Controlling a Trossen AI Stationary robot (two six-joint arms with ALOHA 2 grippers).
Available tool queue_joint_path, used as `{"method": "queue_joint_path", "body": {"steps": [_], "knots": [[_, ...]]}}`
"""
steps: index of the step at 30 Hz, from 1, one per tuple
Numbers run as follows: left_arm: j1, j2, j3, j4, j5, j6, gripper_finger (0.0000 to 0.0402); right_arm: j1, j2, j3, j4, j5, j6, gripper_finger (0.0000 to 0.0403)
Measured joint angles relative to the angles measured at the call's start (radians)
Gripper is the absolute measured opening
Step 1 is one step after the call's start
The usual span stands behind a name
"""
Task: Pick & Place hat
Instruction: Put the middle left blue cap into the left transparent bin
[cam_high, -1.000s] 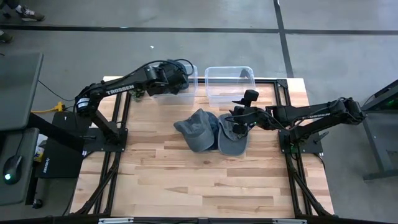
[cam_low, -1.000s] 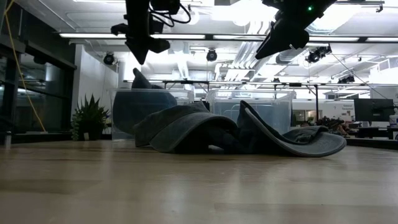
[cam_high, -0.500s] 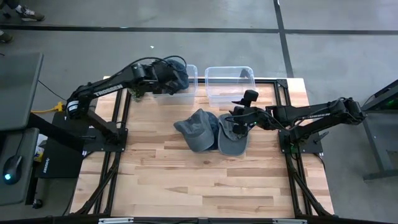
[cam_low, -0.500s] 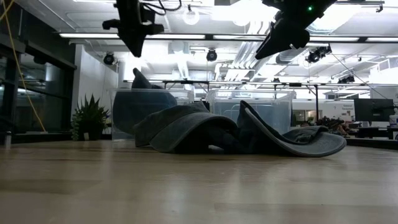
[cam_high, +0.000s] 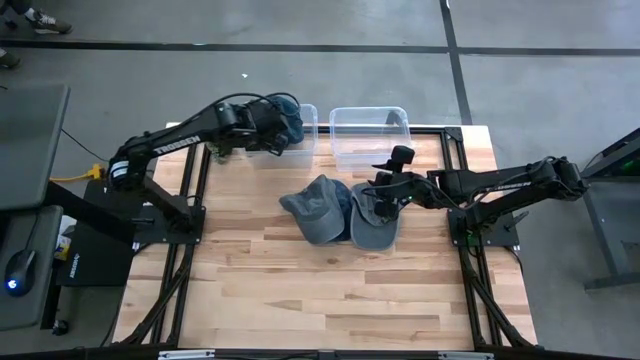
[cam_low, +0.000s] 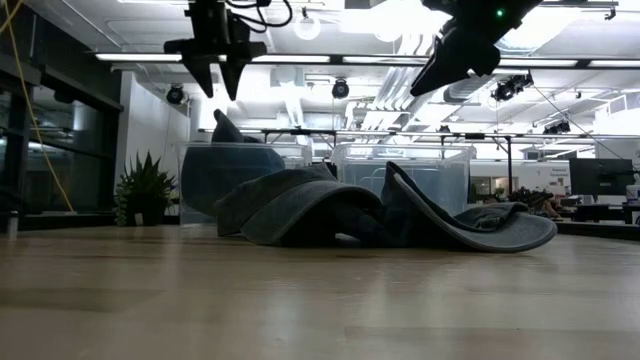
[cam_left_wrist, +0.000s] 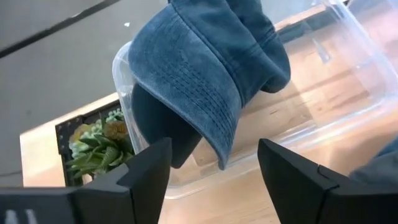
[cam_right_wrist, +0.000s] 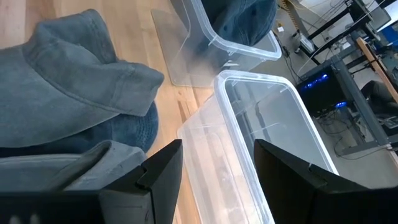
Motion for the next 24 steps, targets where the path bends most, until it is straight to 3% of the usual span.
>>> {"method": "queue_joint_path", "body": {"steps": [9,24], "knots": [[0.084,0.008,0.0,-0.002,0.01,-0.003,0.024,0.0,0.0,0.0,-0.032,0.001,0.016,0.0193],[0.191,0.012,-0.124,0.219,0.242,0.084,0.023,0.0,0.0,0.0,-0.032,0.003,0.014,0.0193]]}}
